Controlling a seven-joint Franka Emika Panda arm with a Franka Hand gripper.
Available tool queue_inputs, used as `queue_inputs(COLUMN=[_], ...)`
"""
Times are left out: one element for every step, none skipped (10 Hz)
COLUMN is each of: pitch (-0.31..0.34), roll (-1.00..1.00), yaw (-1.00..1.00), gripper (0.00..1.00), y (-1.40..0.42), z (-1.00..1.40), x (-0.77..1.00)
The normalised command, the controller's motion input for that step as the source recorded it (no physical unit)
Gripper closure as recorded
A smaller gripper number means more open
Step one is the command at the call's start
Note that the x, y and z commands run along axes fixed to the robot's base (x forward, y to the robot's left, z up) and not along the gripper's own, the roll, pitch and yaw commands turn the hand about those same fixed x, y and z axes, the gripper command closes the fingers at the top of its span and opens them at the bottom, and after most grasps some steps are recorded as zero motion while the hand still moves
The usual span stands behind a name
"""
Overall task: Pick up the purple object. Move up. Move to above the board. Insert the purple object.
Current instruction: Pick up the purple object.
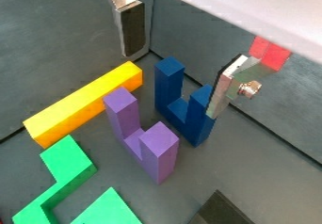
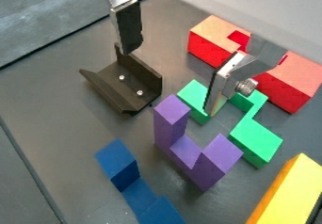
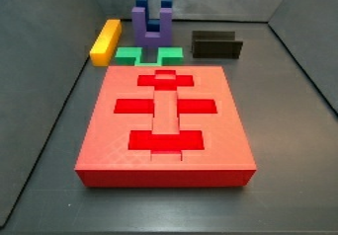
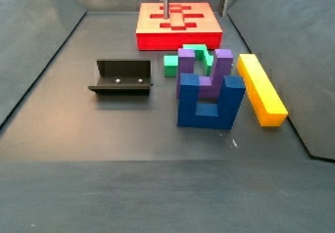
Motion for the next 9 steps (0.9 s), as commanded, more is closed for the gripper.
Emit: queue_inputs(pitch=[0.043,0.0,0.0,0.0,0.0,0.0,0.0,-0.013,-0.043], roll=[-0.01,0.0,0.0,0.0,-0.03,-0.03,-0.03,-0.05,-0.1], yaw=[0.0,0.0,-0.05,0.0,0.0,0.0,0.0,0.06,0.07], gripper=[0.0,0.0,0.0,0.0,0.0,0.0,0.0,0.0,0.0], y=[0.02,0.0,-0.02,-0.1,-0.11,-0.09,-0.05,-0.02,-0.06], z=[-0.07,0.0,-0.11,-0.26,-0.33,-0.4,-0.42,-0.36,-0.27], x=[0.0,0.03,0.12,0.28,0.68,0.78,0.68,0.3,0.16])
